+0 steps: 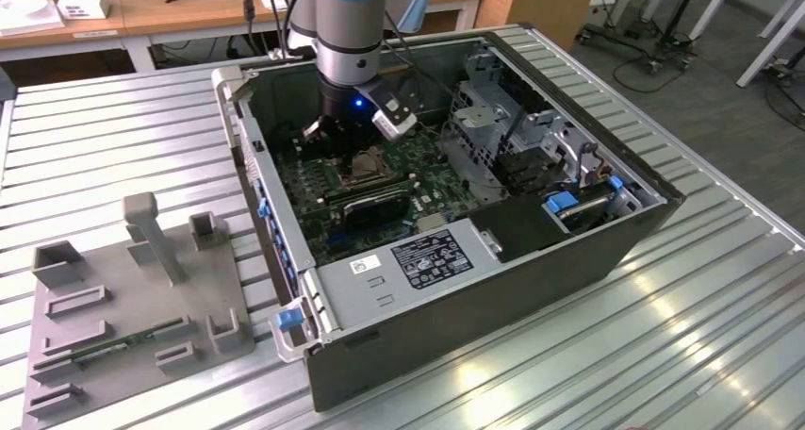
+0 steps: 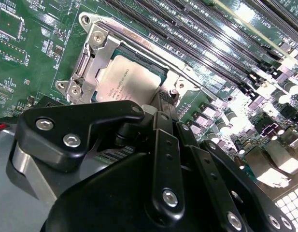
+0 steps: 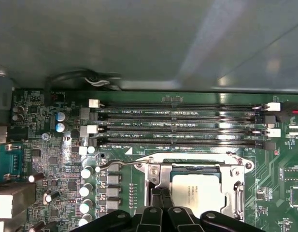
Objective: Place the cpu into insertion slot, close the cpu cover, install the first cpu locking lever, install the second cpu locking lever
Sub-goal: 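Close the cpu cover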
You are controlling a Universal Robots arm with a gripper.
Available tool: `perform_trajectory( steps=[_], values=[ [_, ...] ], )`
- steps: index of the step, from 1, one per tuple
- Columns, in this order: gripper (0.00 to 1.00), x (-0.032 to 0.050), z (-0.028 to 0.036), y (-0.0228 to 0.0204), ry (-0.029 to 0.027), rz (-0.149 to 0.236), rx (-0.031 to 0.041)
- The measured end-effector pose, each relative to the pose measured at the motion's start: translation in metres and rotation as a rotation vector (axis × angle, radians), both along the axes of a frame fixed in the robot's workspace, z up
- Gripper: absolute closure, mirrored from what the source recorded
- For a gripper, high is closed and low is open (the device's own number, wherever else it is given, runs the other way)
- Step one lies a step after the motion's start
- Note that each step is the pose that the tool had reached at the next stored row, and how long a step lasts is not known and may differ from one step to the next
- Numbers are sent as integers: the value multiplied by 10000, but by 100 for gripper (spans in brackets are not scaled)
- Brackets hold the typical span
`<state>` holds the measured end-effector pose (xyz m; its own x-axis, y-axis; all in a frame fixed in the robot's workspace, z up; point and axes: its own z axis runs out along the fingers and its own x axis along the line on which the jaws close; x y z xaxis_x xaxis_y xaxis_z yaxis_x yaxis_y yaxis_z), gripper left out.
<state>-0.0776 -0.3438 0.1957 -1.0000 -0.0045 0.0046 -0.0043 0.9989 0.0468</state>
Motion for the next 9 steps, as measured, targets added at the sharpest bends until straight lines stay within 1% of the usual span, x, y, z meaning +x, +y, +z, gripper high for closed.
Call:
perform_trajectory(
  steps=[6,9],
  values=[
    [89,-10,0,0,0,-1,-1],
    [89,-10,11,0,-6,-1,6]
  ],
)
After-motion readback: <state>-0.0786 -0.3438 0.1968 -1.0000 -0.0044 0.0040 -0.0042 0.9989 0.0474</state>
